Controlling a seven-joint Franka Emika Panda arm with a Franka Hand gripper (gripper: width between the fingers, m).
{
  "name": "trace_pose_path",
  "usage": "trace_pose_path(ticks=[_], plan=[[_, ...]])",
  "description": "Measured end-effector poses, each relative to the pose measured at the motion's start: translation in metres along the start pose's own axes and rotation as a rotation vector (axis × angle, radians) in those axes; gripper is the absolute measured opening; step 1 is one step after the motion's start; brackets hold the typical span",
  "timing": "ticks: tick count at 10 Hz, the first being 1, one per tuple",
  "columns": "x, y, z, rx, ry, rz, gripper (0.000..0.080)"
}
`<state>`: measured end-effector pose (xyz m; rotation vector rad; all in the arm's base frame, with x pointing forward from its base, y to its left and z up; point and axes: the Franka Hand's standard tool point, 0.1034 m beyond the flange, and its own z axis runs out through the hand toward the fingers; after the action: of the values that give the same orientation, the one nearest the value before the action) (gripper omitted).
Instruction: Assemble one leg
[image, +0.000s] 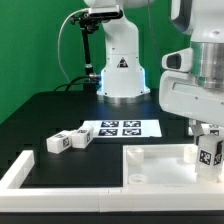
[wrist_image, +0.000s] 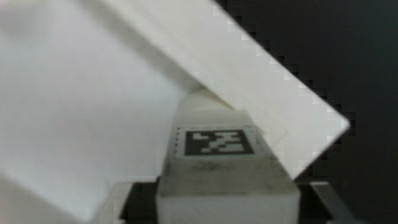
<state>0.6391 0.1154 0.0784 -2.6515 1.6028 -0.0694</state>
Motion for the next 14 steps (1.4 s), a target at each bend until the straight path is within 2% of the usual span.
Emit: trace_pose_path(ticks=[2, 3, 4, 6, 11, 14], plan=[[0.001, 0.0, 0.0, 0.006, -0.008, 0.079, 0.0284], [0.001, 0.001, 0.0, 0.006, -0.008, 0.054, 0.0348], [0.003, 0.0, -0.001, 0.003, -0.002, -0.034, 0.0348], [0.012, -0.003, -0.012, 0.015, 0.001, -0.424, 0.0616], [0.016, 0.001, -0.011, 0.003, 0.011, -0.775, 0.0648], [0.006, 0.0, -0.007, 0.004, 0.006, -0.884, 0.0648]])
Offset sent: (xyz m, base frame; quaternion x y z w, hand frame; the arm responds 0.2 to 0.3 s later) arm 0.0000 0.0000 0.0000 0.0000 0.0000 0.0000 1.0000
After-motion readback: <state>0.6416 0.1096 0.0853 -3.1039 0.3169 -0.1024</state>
